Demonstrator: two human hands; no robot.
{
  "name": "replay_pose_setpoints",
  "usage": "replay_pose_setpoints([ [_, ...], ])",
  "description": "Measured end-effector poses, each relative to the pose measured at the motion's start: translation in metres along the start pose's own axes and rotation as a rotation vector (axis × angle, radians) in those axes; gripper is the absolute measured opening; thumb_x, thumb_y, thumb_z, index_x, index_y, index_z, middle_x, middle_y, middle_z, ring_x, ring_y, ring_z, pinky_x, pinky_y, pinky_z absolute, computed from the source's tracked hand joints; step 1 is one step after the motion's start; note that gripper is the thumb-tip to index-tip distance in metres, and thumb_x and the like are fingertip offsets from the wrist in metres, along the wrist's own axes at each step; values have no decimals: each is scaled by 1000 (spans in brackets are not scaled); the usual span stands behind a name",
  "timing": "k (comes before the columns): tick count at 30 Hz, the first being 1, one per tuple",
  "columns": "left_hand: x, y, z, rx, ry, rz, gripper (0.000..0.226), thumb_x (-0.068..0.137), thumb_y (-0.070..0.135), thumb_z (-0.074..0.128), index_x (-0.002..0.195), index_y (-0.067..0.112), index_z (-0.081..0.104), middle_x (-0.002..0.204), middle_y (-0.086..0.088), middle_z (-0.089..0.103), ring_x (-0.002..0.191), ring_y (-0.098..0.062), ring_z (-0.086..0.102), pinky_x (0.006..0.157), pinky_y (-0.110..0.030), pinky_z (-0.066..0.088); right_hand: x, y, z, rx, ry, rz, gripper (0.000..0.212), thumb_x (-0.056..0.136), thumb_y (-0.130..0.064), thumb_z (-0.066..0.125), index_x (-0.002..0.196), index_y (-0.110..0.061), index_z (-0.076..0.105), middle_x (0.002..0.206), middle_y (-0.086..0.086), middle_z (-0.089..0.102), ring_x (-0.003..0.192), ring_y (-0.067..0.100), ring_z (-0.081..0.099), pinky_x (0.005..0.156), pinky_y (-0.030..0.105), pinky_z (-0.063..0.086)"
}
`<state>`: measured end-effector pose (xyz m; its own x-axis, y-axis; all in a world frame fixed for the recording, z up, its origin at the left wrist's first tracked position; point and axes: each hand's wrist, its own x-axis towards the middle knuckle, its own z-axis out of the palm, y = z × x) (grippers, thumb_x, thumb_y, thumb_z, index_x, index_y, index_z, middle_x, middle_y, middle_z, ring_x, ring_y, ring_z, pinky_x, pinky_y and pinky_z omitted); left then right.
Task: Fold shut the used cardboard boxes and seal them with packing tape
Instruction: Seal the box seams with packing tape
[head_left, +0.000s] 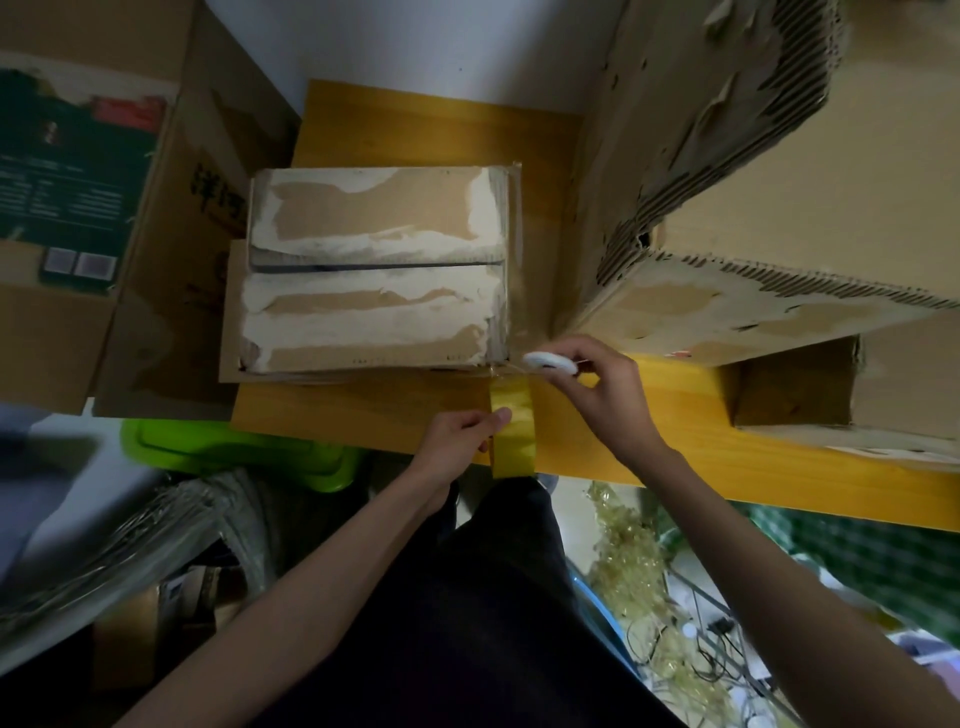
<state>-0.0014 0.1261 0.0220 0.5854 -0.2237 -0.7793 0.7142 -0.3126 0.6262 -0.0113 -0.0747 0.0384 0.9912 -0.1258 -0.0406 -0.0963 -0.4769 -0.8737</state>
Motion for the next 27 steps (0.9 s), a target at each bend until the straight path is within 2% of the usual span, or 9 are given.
replay_pose_setpoints([
  [3,0,-3,0,-4,0,-17,34,91,43,68,95,11,76,73,2,53,77,-15,51,90,-33,44,-9,40,-4,-95,109,261,22,91,-15,74,113,-16,71,93,-6,71,81,9,64,67,20,45],
  [7,1,-3,2,-13,-1,-11,31,91,43,69,91,13,75,73,2,51,76,-15,49,86,-31,42,-28,101,2,-271,41,540,23,88,-11,72,111,-7,70,98,15,75,87,32,69,65,27,40],
  [10,2,-3,2,-17,2,-8,34,91,43,69,98,11,75,74,1,51,75,-14,49,82,-30,41,-33,116,10,-383,-84,604,26,87,-9,70,112,-9,74,113,17,72,103,38,66,77,31,43],
  [12,3,-5,1,-10,-10,-6,35,92,44,67,98,10,75,75,2,51,76,-14,49,81,-29,40,-29,116,19,-485,-81,547,36,85,-21,68,121,-15,71,125,15,66,115,37,58,93,34,39],
  [13,3,-5,1,-7,-15,-5,36,92,44,67,98,10,74,75,2,52,77,-14,50,81,-29,40,-22,107,24,-423,-24,512,41,85,-27,66,124,-17,69,128,12,63,118,33,54,97,33,36],
  [15,3,-6,1,-10,-21,-3,36,92,44,67,95,9,74,72,5,52,75,-13,49,79,-28,39,-7,66,29,-43,12,507,35,89,-34,69,122,-24,71,131,3,58,120,19,54,102,29,38],
  [18,5,-6,1,-17,-38,-13,26,93,42,67,84,18,73,63,15,54,73,-10,48,72,-24,38,6,17,36,383,-204,654,22,84,-37,79,105,-30,75,122,-7,66,115,8,59,95,29,46],
  [22,9,-9,4,-11,-40,-3,25,94,40,67,77,22,71,56,21,55,74,-10,48,70,-23,38,13,6,41,493,-331,813,21,80,-23,81,100,-17,77,101,-8,74,101,13,63,83,35,45],
  [27,20,-19,9,-69,-34,-27,36,90,47,70,98,13,78,85,1,67,85,-18,54,78,-29,42,21,3,48,505,-229,895,21,81,-5,79,102,-6,78,92,2,74,77,10,65,60,21,49],
])
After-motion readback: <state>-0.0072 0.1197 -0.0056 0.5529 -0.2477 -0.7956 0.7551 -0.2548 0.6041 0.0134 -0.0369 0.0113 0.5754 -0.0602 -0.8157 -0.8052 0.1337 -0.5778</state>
